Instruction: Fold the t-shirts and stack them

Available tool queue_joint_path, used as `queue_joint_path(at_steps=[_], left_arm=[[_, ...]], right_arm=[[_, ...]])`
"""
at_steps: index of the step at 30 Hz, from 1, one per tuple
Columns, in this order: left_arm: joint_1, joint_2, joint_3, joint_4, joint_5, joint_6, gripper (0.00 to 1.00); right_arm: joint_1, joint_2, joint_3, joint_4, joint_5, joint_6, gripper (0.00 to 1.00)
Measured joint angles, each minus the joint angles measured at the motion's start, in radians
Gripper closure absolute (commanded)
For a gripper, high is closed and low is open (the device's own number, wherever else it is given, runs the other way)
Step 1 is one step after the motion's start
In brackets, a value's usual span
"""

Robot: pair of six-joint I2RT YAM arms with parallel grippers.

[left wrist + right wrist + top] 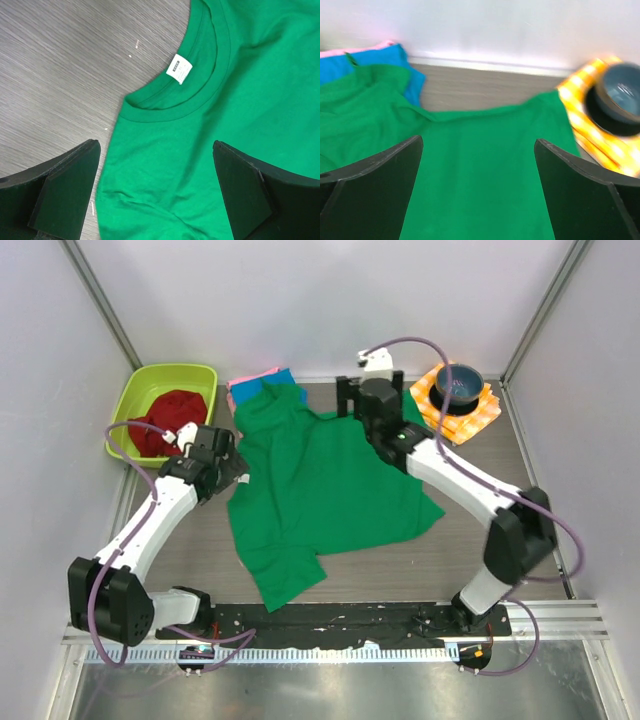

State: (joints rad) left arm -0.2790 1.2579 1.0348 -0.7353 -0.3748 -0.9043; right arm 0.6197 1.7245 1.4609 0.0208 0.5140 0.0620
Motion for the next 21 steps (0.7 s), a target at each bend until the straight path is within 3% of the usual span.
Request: queue_joint_path(at_steps=[4, 12, 21], left_arm=[[-0.03, 0.011, -0.025, 0.021, 0.026, -0.031, 0.0], [-0.141, 0.069, -0.119, 0.043, 0.036, -0.07, 0.0], [-0.174, 0.073, -0.119, 0.054, 0.048, -0.084, 0.0]], right_arm=[[-0.017, -0.198, -0.221, -0.051, 0.092, 0.053, 0.0], [-0.125, -0.314, -0.594, -0.279, 0.084, 0.296, 0.0], [-0.237, -0.545, -0.727, -0.408, 0.07, 0.521, 0.0]])
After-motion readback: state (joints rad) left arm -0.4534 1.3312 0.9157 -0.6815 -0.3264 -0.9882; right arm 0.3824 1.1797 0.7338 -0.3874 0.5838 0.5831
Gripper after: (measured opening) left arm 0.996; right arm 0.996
